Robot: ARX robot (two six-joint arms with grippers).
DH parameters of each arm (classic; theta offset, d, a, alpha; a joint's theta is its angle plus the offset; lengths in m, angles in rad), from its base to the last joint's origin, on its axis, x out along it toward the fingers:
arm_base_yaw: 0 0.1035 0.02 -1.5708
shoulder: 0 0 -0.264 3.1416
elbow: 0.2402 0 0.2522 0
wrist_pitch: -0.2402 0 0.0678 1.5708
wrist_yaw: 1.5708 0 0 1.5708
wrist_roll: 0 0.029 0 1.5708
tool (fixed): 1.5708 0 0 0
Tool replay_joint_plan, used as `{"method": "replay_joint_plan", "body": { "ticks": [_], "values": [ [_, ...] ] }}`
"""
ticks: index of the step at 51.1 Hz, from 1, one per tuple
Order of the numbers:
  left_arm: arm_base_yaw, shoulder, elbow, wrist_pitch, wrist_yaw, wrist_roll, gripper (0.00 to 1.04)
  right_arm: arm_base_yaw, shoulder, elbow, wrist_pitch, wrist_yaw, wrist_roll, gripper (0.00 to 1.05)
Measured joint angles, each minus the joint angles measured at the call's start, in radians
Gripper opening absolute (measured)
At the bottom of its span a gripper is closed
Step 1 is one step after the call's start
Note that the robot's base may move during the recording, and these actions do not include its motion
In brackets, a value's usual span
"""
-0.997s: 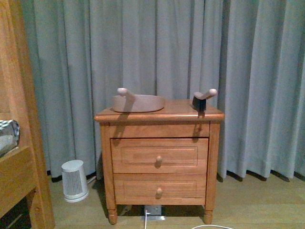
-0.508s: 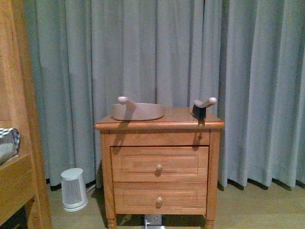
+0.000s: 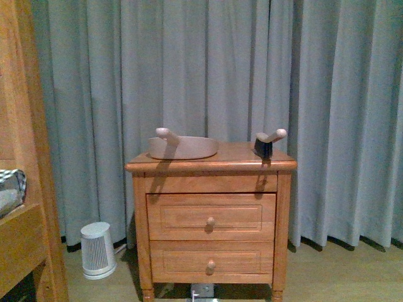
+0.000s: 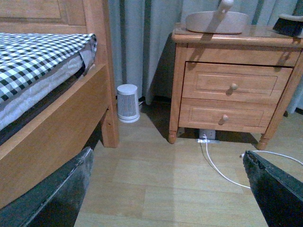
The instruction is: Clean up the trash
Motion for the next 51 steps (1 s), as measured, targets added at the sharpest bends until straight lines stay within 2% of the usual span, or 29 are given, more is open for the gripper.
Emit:
{"method": "replay_joint_plan", "body": {
  "ticks": [51],
  "values": [
    [0.0,0.0,0.0,0.0,0.0,0.0,0.97,0.0,0.0,0.0,0.0,0.0,0.0,0.97]
  ]
}}
